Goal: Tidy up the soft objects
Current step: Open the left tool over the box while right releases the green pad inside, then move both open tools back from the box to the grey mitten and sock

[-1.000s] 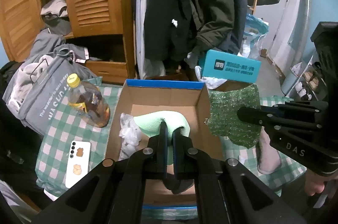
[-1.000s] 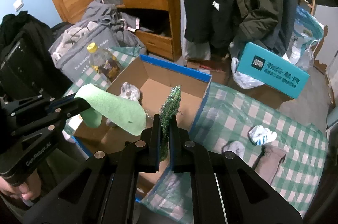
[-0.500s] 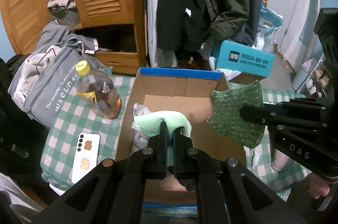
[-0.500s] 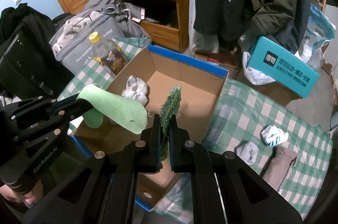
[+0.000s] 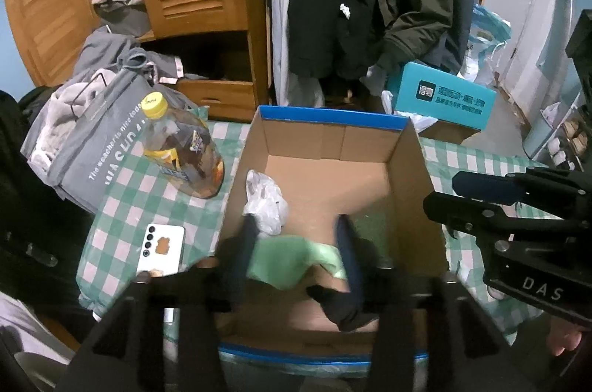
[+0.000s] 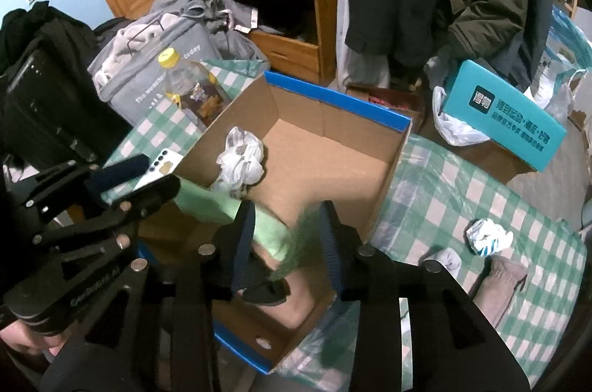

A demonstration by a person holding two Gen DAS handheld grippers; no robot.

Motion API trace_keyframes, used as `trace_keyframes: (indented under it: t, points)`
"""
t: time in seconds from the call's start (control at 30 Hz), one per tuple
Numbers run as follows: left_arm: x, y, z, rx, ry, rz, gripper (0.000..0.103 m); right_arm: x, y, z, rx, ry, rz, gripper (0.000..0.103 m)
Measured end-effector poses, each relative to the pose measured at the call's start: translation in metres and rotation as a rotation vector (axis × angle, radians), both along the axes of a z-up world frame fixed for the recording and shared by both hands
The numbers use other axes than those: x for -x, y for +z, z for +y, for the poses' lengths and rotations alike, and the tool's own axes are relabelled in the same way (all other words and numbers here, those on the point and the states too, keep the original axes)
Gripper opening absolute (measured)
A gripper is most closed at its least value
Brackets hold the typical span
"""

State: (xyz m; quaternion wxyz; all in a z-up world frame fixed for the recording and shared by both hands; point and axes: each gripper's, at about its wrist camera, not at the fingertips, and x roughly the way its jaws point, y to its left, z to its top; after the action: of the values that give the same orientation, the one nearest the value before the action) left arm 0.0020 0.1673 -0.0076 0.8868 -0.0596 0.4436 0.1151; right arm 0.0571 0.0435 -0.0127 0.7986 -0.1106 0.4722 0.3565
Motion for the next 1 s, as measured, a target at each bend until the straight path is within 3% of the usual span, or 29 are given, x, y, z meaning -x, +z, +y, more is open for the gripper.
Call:
trace_keyframes:
  t: [0.07,0.3,1.0]
  points:
    - [0.001,0.001,-0.001,-0.002,-0.003,-0.006,0.053,-0.001,0.0,-0.001,0.002,-0.009,-0.005,0.048]
    - [0.0,0.0,-0.002,-0.007,-0.001,-0.002,0.058,-0.002,0.003,-0.008,0.006,-0.034,-0.018,0.058]
    - [-0.009,0.005,-0.036,-0.025,-0.076,-0.006,0.071,-0.005,0.006,-0.046,0.026,-0.116,-0.035,0.062]
